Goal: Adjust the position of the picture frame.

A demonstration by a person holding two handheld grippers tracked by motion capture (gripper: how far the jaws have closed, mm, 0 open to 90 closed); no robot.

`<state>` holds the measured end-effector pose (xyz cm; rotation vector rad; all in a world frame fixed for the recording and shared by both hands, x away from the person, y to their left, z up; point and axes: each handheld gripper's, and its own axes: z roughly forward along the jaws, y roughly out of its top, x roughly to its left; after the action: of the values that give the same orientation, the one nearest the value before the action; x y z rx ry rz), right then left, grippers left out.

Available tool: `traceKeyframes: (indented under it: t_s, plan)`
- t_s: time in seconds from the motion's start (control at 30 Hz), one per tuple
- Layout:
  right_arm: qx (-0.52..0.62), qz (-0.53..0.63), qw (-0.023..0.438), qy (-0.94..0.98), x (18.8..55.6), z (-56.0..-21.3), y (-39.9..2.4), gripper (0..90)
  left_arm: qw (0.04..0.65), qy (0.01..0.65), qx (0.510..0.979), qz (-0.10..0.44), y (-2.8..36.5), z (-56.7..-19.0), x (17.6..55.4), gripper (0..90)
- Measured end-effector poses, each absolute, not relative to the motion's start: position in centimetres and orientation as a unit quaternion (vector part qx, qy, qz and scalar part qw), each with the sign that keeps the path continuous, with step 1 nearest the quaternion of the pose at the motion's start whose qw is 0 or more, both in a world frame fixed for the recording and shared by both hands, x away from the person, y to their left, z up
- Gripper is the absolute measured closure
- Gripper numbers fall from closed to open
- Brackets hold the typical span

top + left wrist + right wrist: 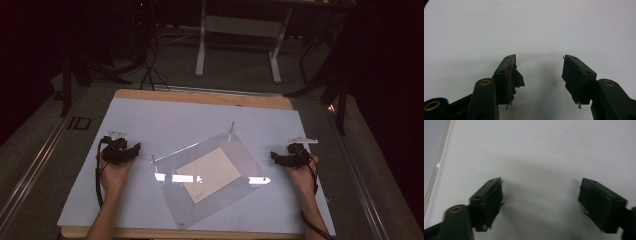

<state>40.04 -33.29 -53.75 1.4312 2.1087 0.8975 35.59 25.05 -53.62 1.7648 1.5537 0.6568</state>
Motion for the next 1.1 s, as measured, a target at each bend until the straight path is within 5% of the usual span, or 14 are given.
traceKeyframes:
  t_s: [0.23,1.1]
  plan:
    - [0.51,0.338,0.225,0.758,39.5,-53.5,-33.8,42.9,0.366,0.58,0.683,0.252,24.7,-53.1,35.1,47.1]
    - [0.442,0.373,0.232,0.782,39.4,-51.1,-30.5,56.0,0.403,0.546,0.697,0.232,24.4,-51.7,32.9,44.6]
